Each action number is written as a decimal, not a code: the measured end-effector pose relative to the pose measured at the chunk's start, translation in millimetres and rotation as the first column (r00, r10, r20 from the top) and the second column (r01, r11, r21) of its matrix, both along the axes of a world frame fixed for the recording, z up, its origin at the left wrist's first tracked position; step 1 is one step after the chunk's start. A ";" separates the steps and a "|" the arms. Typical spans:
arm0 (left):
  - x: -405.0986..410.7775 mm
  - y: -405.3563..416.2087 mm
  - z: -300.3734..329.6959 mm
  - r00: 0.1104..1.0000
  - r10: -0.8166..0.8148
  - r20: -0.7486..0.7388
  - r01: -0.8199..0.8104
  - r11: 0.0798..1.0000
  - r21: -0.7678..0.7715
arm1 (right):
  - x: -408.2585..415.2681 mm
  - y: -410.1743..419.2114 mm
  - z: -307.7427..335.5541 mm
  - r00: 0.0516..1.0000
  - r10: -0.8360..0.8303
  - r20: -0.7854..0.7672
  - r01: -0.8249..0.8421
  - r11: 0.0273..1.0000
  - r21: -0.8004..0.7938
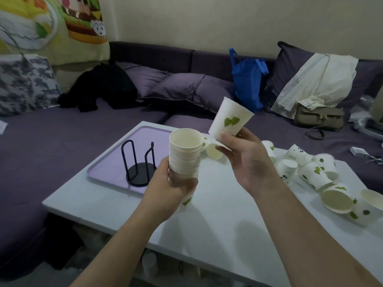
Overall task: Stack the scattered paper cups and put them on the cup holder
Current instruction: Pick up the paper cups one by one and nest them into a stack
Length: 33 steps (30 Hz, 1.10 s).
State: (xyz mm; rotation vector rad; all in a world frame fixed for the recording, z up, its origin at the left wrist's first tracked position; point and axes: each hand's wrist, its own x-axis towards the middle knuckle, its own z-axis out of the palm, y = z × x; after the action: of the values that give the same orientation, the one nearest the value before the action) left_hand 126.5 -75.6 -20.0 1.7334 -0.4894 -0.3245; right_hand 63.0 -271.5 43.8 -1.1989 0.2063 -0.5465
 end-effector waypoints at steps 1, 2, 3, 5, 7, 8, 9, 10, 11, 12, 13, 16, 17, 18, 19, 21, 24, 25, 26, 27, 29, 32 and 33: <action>0.3 -0.5 0.9 1.000 0.004 0.013 -0.004 1.000 0.003 | 1.5 3.4 5.7 1.000 0.009 0.024 -0.008 0.999 -0.042; 0.7 -0.6 1.0 1.000 0.006 0.027 -0.007 1.000 0.010 | 3.8 7.7 10.2 0.999 0.017 0.043 -0.013 0.996 -0.087; 1.1 -0.5 0.7 0.999 0.006 0.040 -0.007 1.000 0.020 | 6.8 11.9 13.2 0.998 0.029 0.061 -0.021 0.992 -0.128; 2.2 -0.5 0.6 0.998 0.009 0.056 -0.010 1.000 0.026 | 13.1 22.3 15.3 0.995 0.065 0.082 -0.048 0.980 -0.195; 3.1 -0.6 0.8 0.998 0.007 0.058 -0.009 1.000 0.023 | 19.0 31.4 10.6 0.995 0.087 0.056 -0.069 0.960 -0.271; 3.5 -0.8 0.9 0.998 0.003 0.056 -0.004 1.000 0.024 | 20.9 35.5 8.2 0.996 0.089 0.024 -0.077 0.949 -0.305; 4.3 -1.1 0.4 0.999 -0.001 0.054 -0.001 1.000 0.028 | 22.1 37.8 5.6 0.996 0.091 -0.006 -0.088 0.941 -0.327; 4.9 -1.0 0.1 0.999 -0.003 0.054 0.001 1.000 0.032 | 22.5 38.9 4.1 0.995 0.095 -0.029 -0.099 0.936 -0.339; 5.9 -1.3 -0.3 0.998 -0.003 0.055 0.001 0.999 0.037 | 22.3 38.4 3.5 0.994 0.101 -0.042 -0.109 0.932 -0.346; 6.7 -1.1 -0.6 0.998 -0.001 0.056 -0.001 0.999 0.042 | 21.5 37.7 3.7 0.992 0.113 -0.048 -0.123 0.927 -0.353; 8.0 -0.9 -1.5 0.998 0.002 0.055 -0.004 0.999 0.045 | 20.3 36.5 3.8 0.991 0.128 -0.048 -0.137 0.922 -0.362; 8.7 -2.2 -0.8 0.998 0.009 0.054 -0.012 0.999 0.048 | 15.9 35.2 1.6 0.991 0.125 -0.047 -0.134 0.901 -0.412; 8.4 -2.6 -0.2 0.998 0.007 0.063 -0.011 0.998 0.054 | 14.2 35.5 0.1 0.992 0.116 -0.048 -0.126 0.895 -0.429; 8.0 -3.0 0.7 0.997 0.006 0.071 -0.010 0.998 0.055 | 12.4 35.8 -1.5 0.992 0.114 -0.049 -0.124 0.883 -0.453; 8.4 -2.8 0.7 0.997 0.007 0.077 -0.011 0.998 0.057 | 11.1 35.8 -3.0 0.991 0.121 -0.052 -0.131 0.867 -0.480; 8.9 -1.1 2.7 0.997 0.016 0.081 -0.021 0.998 0.063 | 10.7 36.0 -6.5 0.988 0.144 -0.059 -0.154 0.852 -0.501; 13.9 3.1 4.3 0.997 0.048 0.061 -0.051 0.998 0.043 | 17.3 30.5 -18.3 0.992 0.101 -0.078 -0.122 0.931 -0.345; 15.5 4.5 4.7 0.997 0.056 0.046 -0.058 0.998 0.032 | 20.3 27.5 -24.5 0.993 0.055 -0.108 -0.085 0.950 -0.300; 17.0 5.6 5.1 0.997 0.061 0.035 -0.062 0.998 0.020 | 23.6 24.2 -31.6 0.986 -0.010 -0.164 -0.043 0.948 -0.316; 19.0 6.1 5.2 0.997 0.066 0.032 -0.066 0.998 0.014 | 26.7 20.8 -40.1 0.967 -0.081 -0.241 -0.018 0.924 -0.383; 24.0 6.0 5.0 0.996 0.077 0.044 -0.077 0.997 0.010 | 34.0 15.4 -60.5 0.913 -0.176 -0.369 -0.063 0.832 -0.552; 30.8 4.2 4.7 0.995 0.078 0.069 -0.079 0.997 0.013 | 50.7 11.2 -84.4 0.870 -0.239 -0.431 -0.211 0.610 -0.764; 33.1 3.4 3.6 0.994 0.080 0.077 -0.081 0.997 0.015 | 57.9 11.5 -86.8 0.857 -0.248 -0.453 -0.262 0.547 -0.795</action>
State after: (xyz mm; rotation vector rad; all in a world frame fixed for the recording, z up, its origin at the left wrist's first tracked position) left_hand 159.5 -72.3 -16.4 1.7831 -0.4715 -0.2069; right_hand 120.9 -260.1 -43.0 -2.3309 0.4303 -0.2712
